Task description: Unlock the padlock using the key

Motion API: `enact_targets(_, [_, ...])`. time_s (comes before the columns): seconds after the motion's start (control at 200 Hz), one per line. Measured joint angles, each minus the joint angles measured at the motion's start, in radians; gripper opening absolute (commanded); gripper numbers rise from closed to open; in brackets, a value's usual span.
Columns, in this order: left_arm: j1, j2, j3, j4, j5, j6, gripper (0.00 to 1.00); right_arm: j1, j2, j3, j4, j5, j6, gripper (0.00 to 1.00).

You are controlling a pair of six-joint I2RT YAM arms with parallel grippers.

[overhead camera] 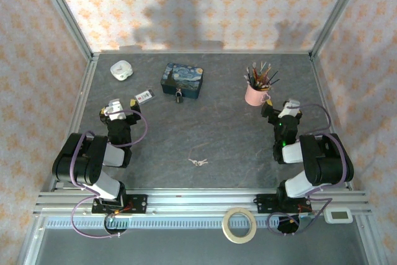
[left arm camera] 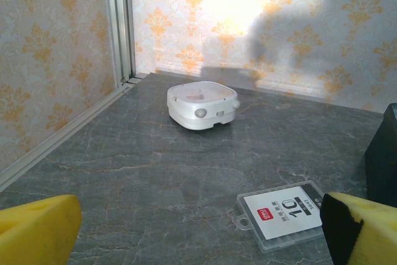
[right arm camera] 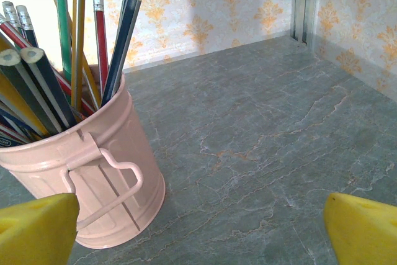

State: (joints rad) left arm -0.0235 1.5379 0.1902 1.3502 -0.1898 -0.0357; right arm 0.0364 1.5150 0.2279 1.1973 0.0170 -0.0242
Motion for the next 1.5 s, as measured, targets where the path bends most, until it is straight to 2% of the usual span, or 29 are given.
enact_targets(0.395, [0.0, 0.0, 0.001, -0.006, 0.018, 0.0, 0.99, 0.003, -0.002, 0.0, -0.002, 0.005, -0.001, 1.0])
enact_targets(0.515, [-0.001, -0.026, 0.024, -0.08, 0.018, 0.001, 0.99, 0.03, -0.061, 0.0, -0.05, 0.027, -0.012, 1.0])
enact_targets(0.721, [-0.035, -0.222, 0.128, -0.318, -0.055, -0.024, 0.99, 0.087, -0.274, 0.072, -0.28, 0.144, 0.024, 1.0])
enact_targets(0.911, [-0.084, -0.392, 0.187, -0.527, -0.018, -0.217, 0.99, 0.132, -0.407, 0.246, -0.653, 0.182, 0.184, 0.94])
enact_targets(1.026, [-0.124, -0.429, 0.188, -0.602, 0.068, -0.371, 0.99, 0.222, -0.442, 0.317, -0.844, 0.146, 0.278, 0.88])
enact_targets(1.146, [-0.199, -0.43, 0.187, -0.659, 0.148, -0.504, 0.99, 0.368, -0.442, 0.359, -0.999, 0.095, 0.343, 0.82])
enact_targets(1.226, [-0.256, -0.43, 0.178, -0.687, 0.175, -0.574, 0.99, 0.472, -0.416, 0.377, -1.07, 0.052, 0.376, 0.71])
enact_targets(1.356, [-0.303, -0.428, 0.155, -0.715, 0.191, -0.661, 0.99, 0.639, -0.302, 0.439, -1.172, -0.023, 0.388, 0.63])
enact_targets(1.501, [-0.304, -0.419, 0.149, -0.746, 0.169, -0.732, 0.99, 0.809, -0.12, 0.582, -1.323, -0.092, 0.302, 0.51])
